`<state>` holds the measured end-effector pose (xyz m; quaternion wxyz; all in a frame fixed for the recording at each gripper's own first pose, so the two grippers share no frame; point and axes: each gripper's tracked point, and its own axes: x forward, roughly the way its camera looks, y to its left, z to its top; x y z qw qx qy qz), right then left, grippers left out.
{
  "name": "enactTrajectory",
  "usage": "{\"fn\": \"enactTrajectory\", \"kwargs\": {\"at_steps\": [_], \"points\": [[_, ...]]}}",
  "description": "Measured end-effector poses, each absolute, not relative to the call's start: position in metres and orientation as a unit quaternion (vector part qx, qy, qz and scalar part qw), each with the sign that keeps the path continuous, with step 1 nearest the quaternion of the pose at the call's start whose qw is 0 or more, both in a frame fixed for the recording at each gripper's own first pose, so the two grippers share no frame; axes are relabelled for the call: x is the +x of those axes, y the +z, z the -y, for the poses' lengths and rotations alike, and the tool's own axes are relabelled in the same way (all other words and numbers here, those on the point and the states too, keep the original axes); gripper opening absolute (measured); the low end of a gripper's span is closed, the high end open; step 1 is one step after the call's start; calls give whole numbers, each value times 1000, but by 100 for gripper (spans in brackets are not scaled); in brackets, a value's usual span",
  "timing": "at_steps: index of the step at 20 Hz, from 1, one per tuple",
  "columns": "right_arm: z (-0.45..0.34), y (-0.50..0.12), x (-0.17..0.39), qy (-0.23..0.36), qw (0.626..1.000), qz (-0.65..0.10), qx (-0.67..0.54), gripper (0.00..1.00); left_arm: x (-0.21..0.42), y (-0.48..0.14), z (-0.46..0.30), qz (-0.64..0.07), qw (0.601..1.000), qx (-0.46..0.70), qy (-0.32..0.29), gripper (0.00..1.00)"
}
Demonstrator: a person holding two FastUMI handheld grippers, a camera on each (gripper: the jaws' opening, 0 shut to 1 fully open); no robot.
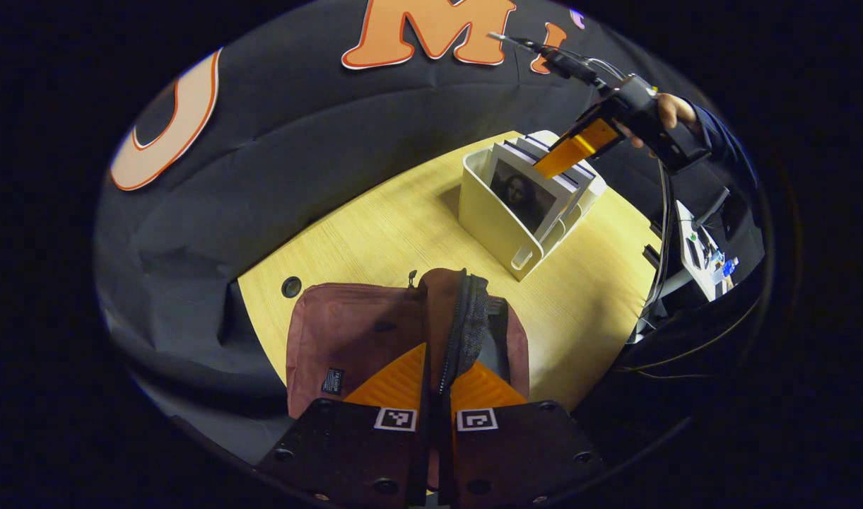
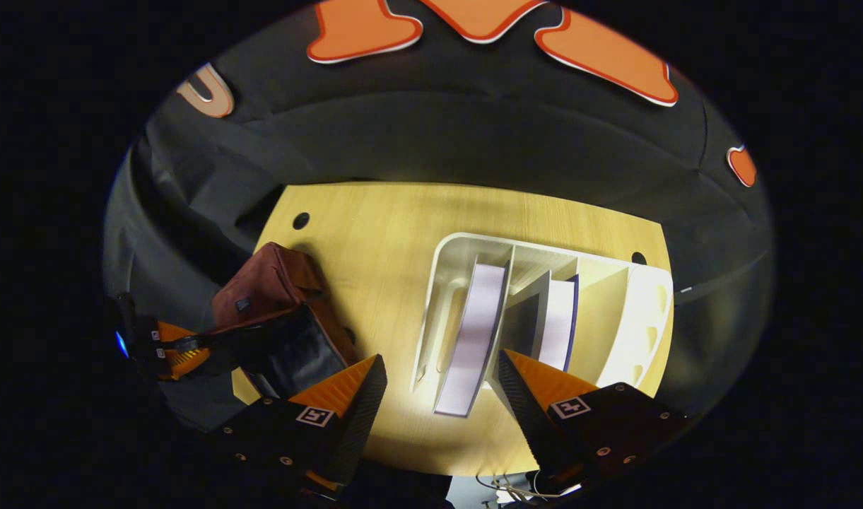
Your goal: Open the schoolbag, grab two books from the bookshelf and put them into the schoolbag.
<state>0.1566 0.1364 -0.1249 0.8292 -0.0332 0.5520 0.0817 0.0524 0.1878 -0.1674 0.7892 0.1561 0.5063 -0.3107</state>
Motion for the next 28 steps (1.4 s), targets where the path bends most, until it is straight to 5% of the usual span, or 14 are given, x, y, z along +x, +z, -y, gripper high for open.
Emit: {"fn": "enactTrajectory", "kwargs": {"at_steps": [7,9,11,16,17,18,22,23,24,26,28], "points": [[-130,-170,174,36,790,-611,-18,86,53,-170,-192,-516,792,146,-292,7],[-127,-174,181,24,790,-613,-12,75,52,-174,-191,-516,794,143,-287,7],[-123,-179,186,6,789,-615,2,52,50,-178,-189,-520,793,138,-284,7],[-119,-186,195,-25,789,-612,44,38,48,-182,-189,-526,795,127,-274,7],[-115,-183,193,-28,788,-614,42,29,48,-182,-189,-525,796,128,-273,7],[-115,-181,192,-29,790,-611,45,36,49,-182,-189,-525,796,127,-272,7],[-110,-158,184,-23,797,-602,54,32,47,-183,-187,-526,797,121,-271,7],[-111,-149,181,-16,798,-599,63,41,47,-183,-186,-526,798,120,-271,7],[-111,-140,177,-10,801,-595,69,31,46,-184,-186,-526,798,118,-270,7],[-109,-122,169,2,808,-583,79,40,47,-183,-187,-525,799,116,-269,7],[-109,-102,156,16,812,-575,100,30,46,-185,-185,-525,800,112,-269,7]]}}
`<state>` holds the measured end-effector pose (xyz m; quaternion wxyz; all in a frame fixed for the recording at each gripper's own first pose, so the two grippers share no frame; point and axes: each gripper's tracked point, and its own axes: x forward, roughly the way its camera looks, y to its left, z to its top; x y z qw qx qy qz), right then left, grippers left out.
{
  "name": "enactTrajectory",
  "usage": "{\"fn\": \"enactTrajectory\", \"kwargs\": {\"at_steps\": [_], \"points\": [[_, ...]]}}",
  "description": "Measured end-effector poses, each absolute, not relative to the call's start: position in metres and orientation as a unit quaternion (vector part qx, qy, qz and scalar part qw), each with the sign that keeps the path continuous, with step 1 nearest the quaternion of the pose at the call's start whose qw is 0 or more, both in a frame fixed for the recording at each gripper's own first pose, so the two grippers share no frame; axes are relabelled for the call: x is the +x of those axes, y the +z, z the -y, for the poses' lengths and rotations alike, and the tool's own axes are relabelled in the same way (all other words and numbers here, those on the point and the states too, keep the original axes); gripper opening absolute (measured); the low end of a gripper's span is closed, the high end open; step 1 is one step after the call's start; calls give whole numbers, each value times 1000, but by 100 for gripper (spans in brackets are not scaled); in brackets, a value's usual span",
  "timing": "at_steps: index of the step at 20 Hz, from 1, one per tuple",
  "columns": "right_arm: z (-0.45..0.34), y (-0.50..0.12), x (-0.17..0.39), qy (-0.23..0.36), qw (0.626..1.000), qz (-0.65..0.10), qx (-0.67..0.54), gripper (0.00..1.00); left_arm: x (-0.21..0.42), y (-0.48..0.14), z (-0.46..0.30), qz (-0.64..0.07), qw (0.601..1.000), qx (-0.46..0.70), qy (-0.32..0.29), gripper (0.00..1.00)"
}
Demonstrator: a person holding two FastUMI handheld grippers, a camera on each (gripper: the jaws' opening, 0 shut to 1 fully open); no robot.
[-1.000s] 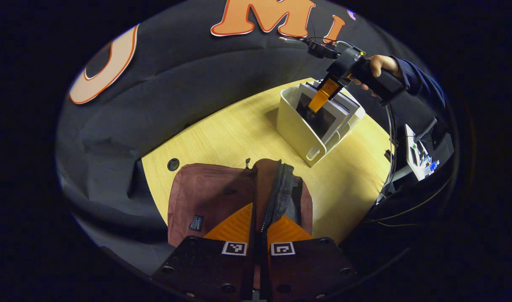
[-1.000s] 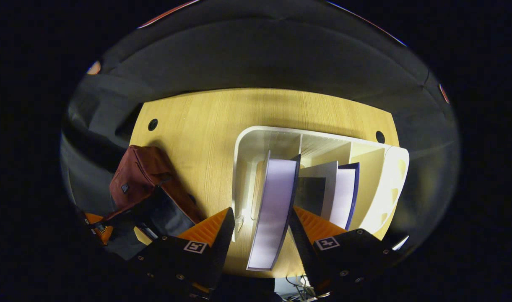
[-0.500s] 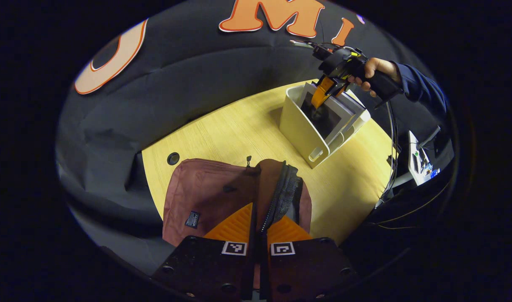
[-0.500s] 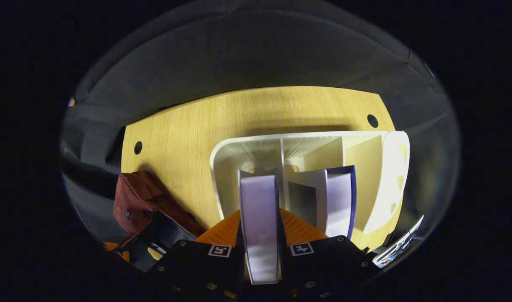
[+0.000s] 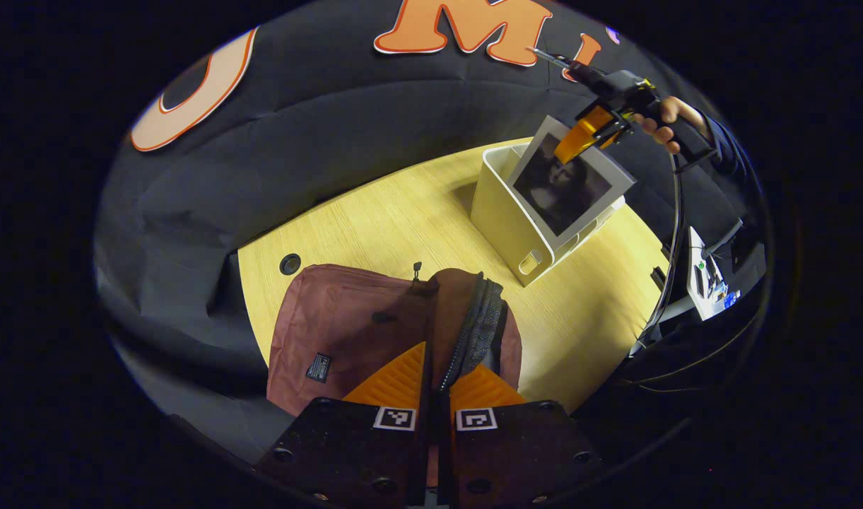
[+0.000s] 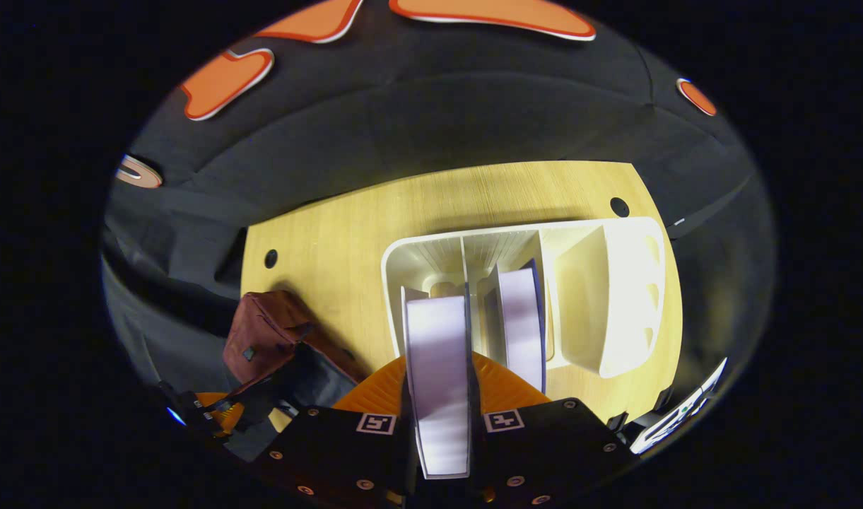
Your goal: Open the schoolbag, grab two books from the bookshelf and put them into the schoolbag.
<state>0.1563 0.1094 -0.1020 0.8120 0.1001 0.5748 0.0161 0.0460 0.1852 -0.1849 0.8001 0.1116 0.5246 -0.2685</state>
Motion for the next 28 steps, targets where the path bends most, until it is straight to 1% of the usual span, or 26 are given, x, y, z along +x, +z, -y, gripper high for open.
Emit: {"fn": "enactTrajectory", "kwargs": {"at_steps": [9,12,19,21,25,28], "points": [[-76,-16,100,54,841,-510,173,30,44,-188,-181,-527,801,99,-267,7],[-65,0,75,68,846,-488,204,30,42,-190,-179,-526,802,93,-267,7],[-52,-11,27,84,837,-461,284,29,46,-179,-176,-527,798,119,-267,7],[-59,-16,13,102,830,-455,307,29,50,-181,-175,-529,797,122,-265,7],[-83,-30,3,126,808,-441,370,28,49,-181,-171,-534,795,116,-264,7],[-100,-49,-9,136,805,-440,373,28,48,-179,-168,-530,797,114,-266,7]]}}
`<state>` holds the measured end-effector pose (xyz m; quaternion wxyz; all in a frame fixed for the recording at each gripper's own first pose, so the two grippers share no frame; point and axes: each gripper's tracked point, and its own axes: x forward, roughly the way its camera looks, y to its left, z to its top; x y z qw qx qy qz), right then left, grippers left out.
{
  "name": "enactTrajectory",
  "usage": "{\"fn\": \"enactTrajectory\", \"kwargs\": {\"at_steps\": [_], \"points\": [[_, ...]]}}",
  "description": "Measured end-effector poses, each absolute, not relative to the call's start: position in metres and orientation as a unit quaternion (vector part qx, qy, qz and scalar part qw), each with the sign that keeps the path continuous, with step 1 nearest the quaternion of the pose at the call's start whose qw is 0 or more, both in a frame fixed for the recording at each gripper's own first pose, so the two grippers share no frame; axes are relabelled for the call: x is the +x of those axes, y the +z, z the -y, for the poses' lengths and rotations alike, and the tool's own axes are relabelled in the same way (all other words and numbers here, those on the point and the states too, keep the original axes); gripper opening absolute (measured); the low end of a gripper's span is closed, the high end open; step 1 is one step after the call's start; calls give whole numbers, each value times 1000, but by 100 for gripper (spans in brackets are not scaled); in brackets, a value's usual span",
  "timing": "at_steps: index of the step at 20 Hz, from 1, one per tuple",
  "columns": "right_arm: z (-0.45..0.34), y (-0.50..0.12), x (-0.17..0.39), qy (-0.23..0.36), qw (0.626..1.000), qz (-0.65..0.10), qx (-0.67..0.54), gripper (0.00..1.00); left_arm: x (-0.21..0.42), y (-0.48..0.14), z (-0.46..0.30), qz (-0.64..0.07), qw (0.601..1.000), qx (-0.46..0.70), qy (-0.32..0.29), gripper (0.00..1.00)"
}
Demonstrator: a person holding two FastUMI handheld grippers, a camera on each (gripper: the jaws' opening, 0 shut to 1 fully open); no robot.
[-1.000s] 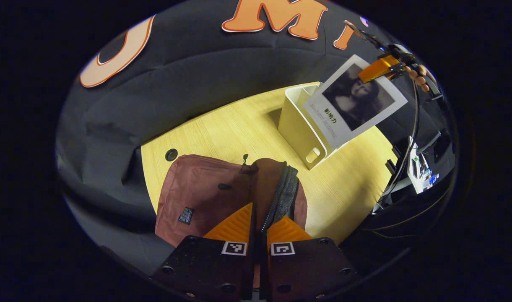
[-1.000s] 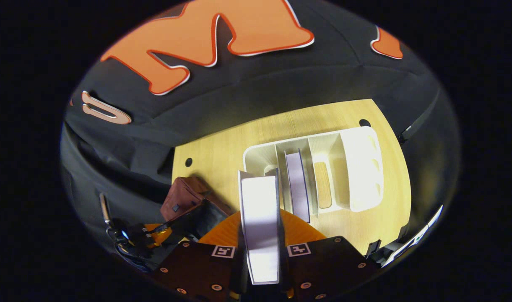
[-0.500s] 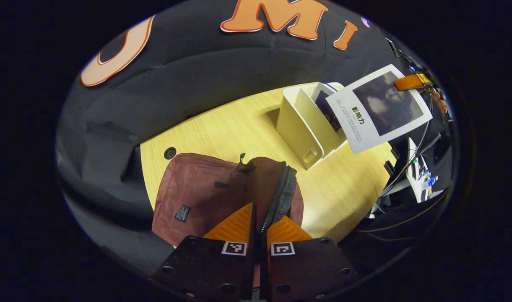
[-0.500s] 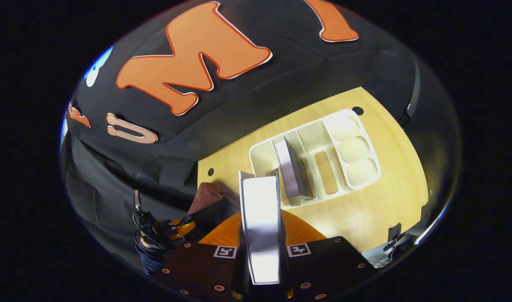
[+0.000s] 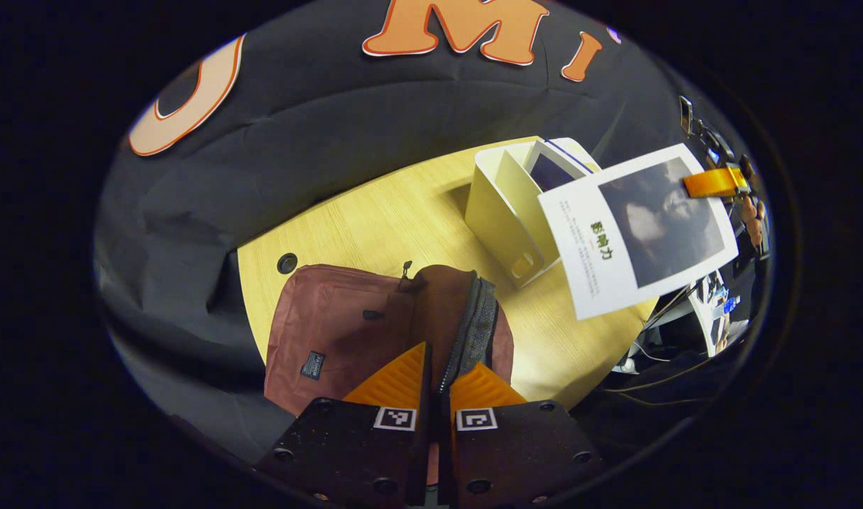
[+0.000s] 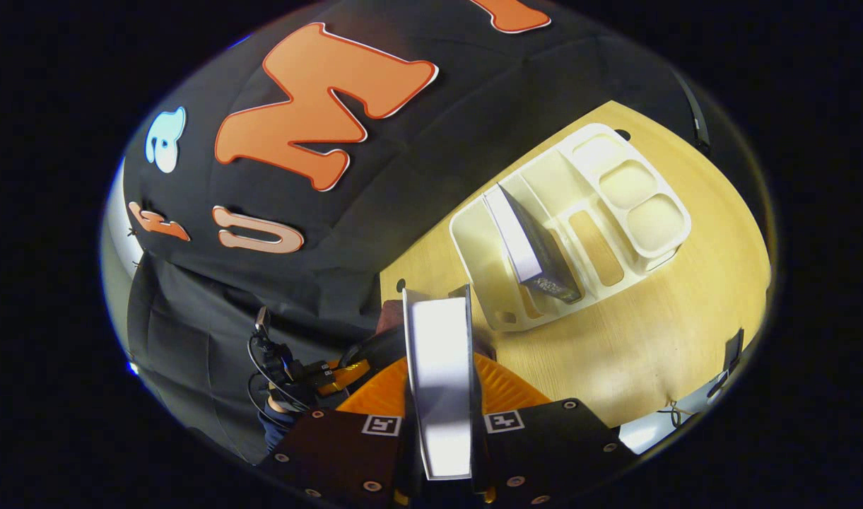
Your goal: Open the schoolbag, grab two books from the bookshelf and put them into the schoolbag.
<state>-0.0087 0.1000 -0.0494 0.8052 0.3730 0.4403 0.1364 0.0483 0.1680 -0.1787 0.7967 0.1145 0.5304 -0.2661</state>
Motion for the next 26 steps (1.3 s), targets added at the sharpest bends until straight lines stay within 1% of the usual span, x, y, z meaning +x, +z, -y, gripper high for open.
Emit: {"fn": "enactTrajectory", "kwargs": {"at_steps": [6,11,17,20,24,26], "points": [[-151,-97,-23,172,791,-446,381,28,45,-173,-153,-522,804,90,-269,7],[-188,-135,-24,187,784,-448,388,28,43,-173,-147,-519,808,66,-271,7],[-231,-182,-7,185,779,-449,397,28,44,-170,-144,-512,813,51,-272,6],[-252,-200,3,186,787,-446,384,28,43,-169,-138,-505,817,39,-276,7],[-279,-218,26,177,784,-439,402,28,39,-168,-132,-504,814,31,-285,7],[-296,-224,41,171,775,-435,426,28,37,-167,-129,-505,813,27,-287,7]]}}
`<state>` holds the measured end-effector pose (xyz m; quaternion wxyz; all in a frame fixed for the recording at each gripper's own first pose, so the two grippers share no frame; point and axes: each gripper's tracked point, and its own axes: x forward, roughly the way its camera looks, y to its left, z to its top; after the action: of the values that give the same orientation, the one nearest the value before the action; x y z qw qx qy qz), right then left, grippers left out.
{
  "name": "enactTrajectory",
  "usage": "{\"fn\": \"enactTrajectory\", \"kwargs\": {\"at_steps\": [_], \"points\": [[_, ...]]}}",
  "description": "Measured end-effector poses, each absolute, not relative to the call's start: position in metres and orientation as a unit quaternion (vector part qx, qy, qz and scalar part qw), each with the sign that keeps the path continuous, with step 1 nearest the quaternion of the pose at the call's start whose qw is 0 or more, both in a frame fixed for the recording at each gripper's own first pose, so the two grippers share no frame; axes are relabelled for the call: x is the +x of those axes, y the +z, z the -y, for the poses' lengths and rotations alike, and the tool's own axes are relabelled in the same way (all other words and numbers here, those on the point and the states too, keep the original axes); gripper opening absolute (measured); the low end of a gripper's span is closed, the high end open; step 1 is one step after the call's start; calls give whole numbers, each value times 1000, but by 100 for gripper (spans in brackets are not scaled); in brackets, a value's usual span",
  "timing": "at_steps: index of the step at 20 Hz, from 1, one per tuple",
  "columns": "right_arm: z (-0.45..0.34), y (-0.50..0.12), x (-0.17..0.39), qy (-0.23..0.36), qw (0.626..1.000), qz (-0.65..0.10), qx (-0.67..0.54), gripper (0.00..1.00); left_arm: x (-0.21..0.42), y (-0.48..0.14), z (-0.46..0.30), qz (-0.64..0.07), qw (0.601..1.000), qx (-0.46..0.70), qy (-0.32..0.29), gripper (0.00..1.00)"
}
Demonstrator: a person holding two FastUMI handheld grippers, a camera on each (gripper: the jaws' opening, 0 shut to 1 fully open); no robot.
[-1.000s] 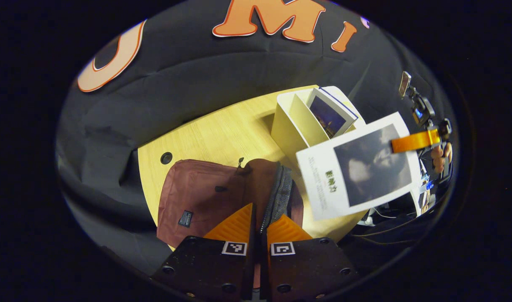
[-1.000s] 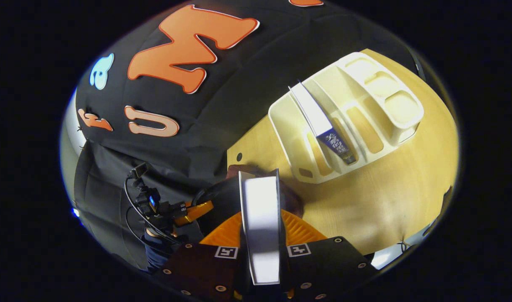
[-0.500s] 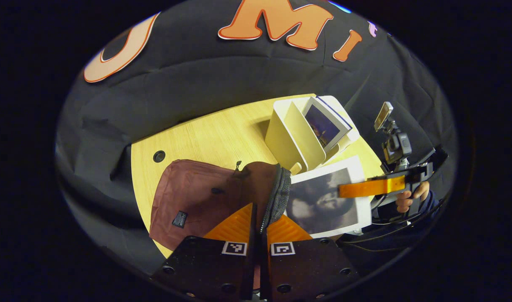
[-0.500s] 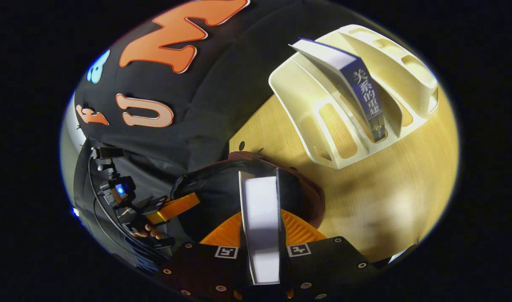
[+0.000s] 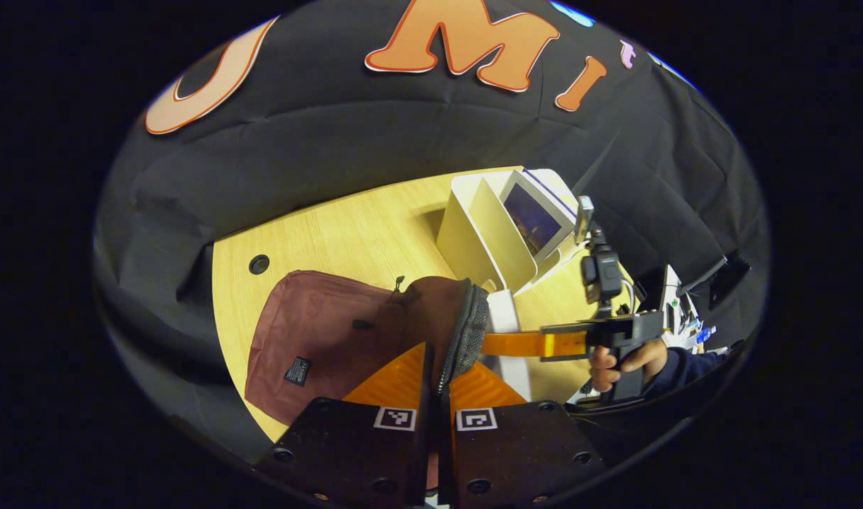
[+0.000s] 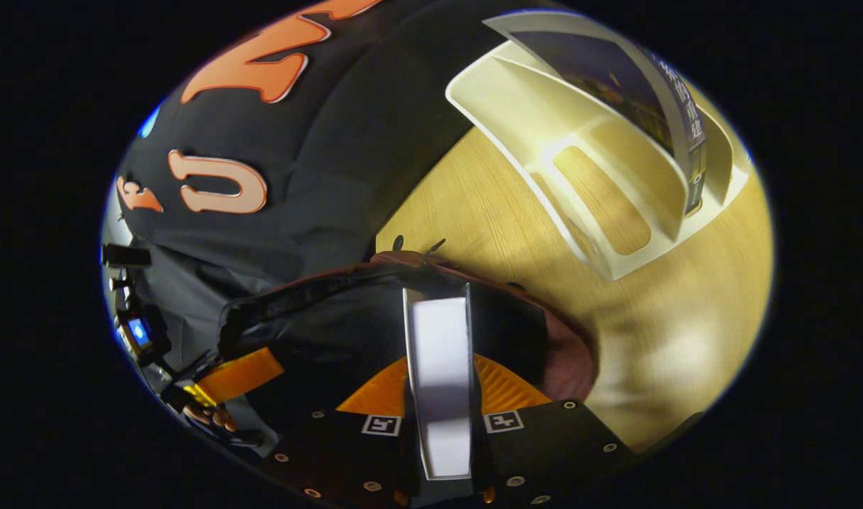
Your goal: Open the schoolbag, grab two books from the bookshelf and put them into the schoolbag.
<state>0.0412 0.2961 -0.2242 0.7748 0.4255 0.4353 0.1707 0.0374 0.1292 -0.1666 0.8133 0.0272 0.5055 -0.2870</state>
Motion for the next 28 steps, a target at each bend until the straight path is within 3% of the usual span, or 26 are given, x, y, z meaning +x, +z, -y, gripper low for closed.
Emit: {"fn": "enactTrajectory", "kwargs": {"at_steps": [6,13,14,15,16,17,22,28], "points": [[-332,-244,51,167,752,-443,459,28,39,-165,-128,-503,813,18,-291,6],[-348,-258,59,157,759,-447,448,30,43,-167,-125,-503,815,10,-287,7],[-345,-262,54,153,758,-464,432,36,41,-168,-129,-504,815,9,-286,7],[-341,-266,49,153,758,-482,412,51,41,-170,-132,-506,815,8,-282,7],[-335,-265,46,149,764,-488,395,46,40,-170,-134,-508,815,3,-280,6],[-328,-268,45,146,774,-490,374,49,40,-171,-135,-509,815,0,-278,6],[-295,-264,21,148,793,-508,303,81,45,-177,-127,-511,816,3,-271,7],[-237,-244,5,140,818,-508,231,86,41,-184,-123,-511,818,0,-263,7]]}}
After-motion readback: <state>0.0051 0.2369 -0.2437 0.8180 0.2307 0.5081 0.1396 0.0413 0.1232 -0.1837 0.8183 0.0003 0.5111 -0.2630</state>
